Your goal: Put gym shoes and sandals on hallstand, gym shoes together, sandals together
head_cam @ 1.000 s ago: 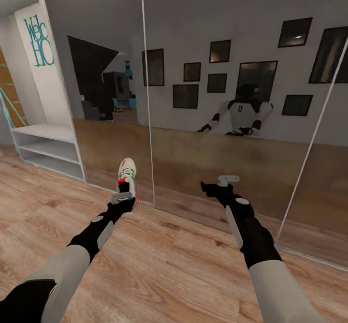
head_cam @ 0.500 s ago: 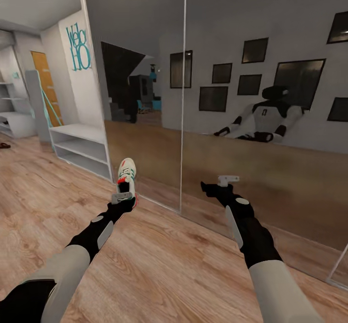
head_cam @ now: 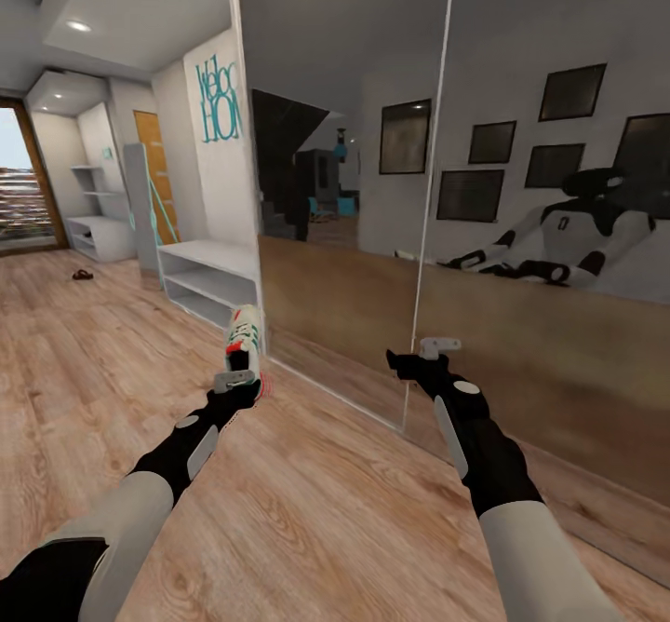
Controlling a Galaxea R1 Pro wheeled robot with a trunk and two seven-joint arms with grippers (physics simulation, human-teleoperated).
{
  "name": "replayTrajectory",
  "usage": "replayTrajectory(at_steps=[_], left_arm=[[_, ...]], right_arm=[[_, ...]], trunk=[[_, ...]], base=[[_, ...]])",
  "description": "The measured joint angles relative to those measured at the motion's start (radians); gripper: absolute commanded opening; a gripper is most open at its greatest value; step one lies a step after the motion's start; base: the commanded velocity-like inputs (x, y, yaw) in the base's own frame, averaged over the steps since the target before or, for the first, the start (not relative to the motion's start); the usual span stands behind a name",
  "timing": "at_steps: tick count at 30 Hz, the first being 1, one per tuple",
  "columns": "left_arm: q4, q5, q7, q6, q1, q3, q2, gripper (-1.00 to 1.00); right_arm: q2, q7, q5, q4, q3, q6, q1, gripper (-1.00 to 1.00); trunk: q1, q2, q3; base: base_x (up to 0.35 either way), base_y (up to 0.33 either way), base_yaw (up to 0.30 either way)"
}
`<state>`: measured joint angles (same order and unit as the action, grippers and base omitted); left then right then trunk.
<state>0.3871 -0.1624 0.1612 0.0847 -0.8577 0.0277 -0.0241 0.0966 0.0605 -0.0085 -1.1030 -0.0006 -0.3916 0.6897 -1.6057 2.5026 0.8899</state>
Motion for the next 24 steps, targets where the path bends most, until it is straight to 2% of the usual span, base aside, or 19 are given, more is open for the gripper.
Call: replayTrajectory(at_steps=[24], left_arm=[[-0.001, 0.0, 0.0, 0.0, 0.0, 0.0, 0.001, -1.0]], right_arm=[[0.0, 0.001, 0.0, 0.002, 0.001, 0.0, 0.0, 1.0]], trunk=[[0.0, 0.0, -0.02]], base=[[0.254, 0.224, 0.272]])
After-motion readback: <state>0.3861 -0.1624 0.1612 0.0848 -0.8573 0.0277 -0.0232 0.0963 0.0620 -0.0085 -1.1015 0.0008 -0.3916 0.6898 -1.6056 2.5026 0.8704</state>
